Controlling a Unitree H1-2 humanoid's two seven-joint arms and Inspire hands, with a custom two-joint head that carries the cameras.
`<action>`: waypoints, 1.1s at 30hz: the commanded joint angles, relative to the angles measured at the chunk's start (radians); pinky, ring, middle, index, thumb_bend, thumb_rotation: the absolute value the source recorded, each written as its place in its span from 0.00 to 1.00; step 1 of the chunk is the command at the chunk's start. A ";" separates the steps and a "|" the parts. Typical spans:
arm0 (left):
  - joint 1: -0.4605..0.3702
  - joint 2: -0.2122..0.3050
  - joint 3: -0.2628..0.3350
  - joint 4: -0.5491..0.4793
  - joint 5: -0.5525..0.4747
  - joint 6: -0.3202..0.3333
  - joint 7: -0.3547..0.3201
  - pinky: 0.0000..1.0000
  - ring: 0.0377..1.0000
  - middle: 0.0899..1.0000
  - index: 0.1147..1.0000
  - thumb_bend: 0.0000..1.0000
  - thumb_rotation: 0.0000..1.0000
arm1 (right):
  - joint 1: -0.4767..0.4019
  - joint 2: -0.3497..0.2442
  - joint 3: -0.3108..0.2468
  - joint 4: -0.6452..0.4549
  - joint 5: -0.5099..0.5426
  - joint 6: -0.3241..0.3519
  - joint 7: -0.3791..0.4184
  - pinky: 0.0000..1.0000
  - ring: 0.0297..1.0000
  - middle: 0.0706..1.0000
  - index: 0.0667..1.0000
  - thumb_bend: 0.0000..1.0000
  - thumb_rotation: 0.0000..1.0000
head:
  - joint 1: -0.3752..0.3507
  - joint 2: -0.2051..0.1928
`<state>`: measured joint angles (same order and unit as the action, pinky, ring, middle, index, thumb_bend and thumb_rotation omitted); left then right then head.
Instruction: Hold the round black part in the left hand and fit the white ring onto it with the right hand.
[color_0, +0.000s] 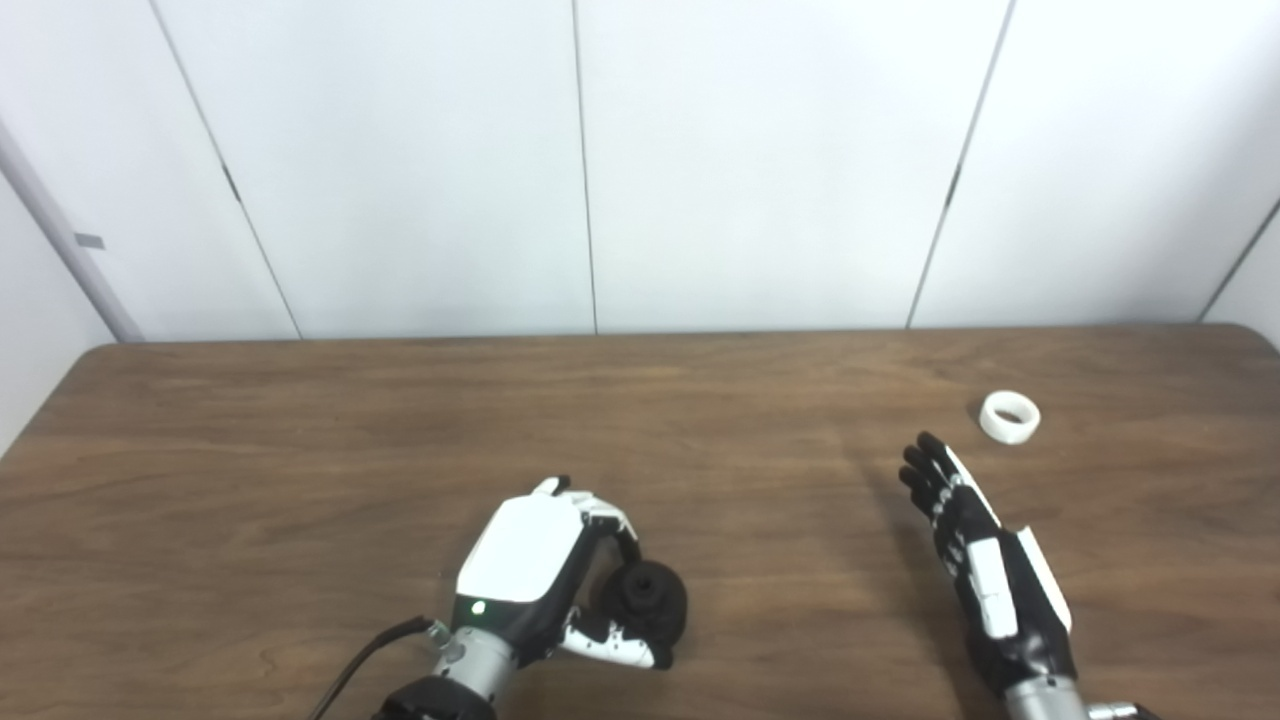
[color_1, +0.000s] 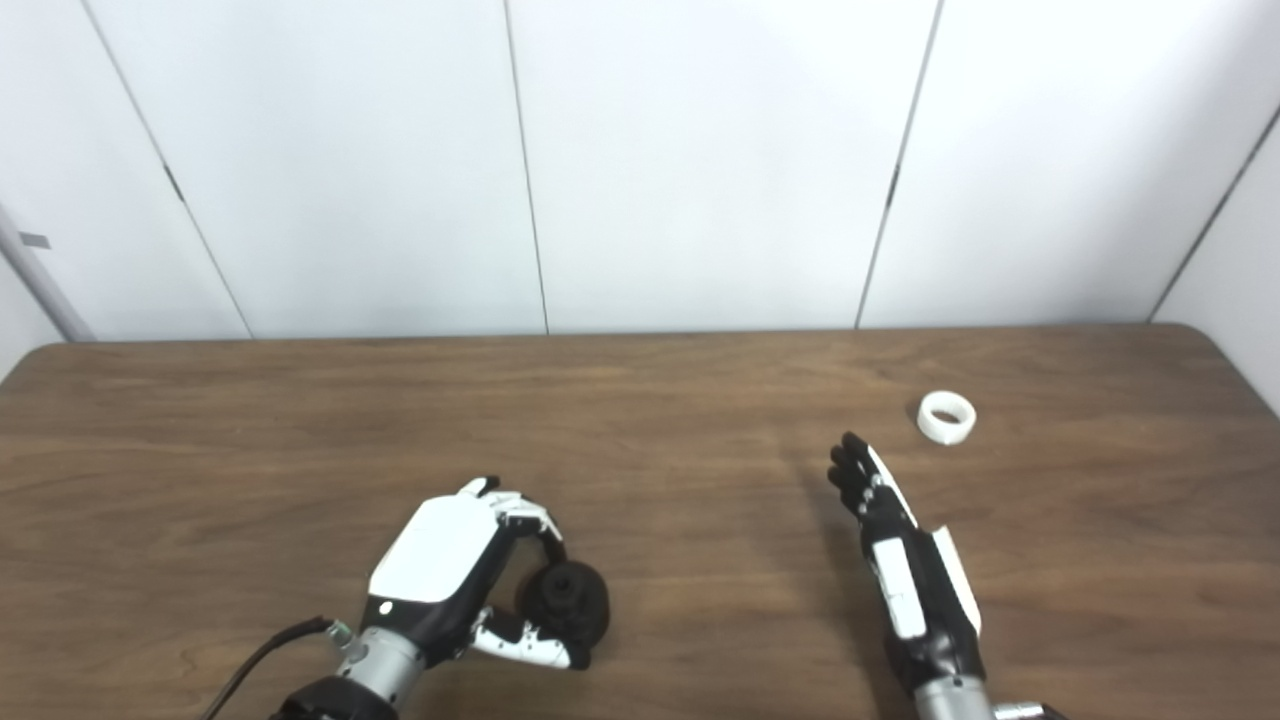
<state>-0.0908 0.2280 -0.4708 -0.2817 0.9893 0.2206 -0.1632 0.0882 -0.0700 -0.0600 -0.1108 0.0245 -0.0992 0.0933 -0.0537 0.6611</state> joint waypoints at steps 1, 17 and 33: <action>-0.011 -0.016 -0.006 -0.009 0.024 -0.018 -0.001 0.95 0.83 0.72 0.42 0.52 0.06 | 0.056 0.045 0.022 0.035 0.003 0.018 -0.020 0.96 0.92 0.92 0.94 0.64 0.99 | -0.006 0.009; 0.029 -0.049 0.007 0.053 -0.002 -0.086 0.044 0.97 0.85 0.73 0.42 0.52 0.06 | 0.041 0.041 0.029 -0.010 -0.016 0.066 -0.044 0.96 0.93 0.92 0.92 0.66 0.98 | -0.032 0.056; 0.028 -0.023 0.010 0.050 0.012 -0.094 0.011 0.95 0.83 0.72 0.42 0.52 0.06 | -0.040 -0.046 0.012 -0.151 -0.177 0.220 -0.087 0.89 0.92 0.91 0.89 0.56 0.82 | -0.164 0.065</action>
<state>-0.0610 0.1821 -0.4644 -0.2370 0.9839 0.1333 -0.1333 0.0816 -0.0885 -0.0420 -0.2170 -0.1041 0.0921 0.0293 -0.2193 0.7256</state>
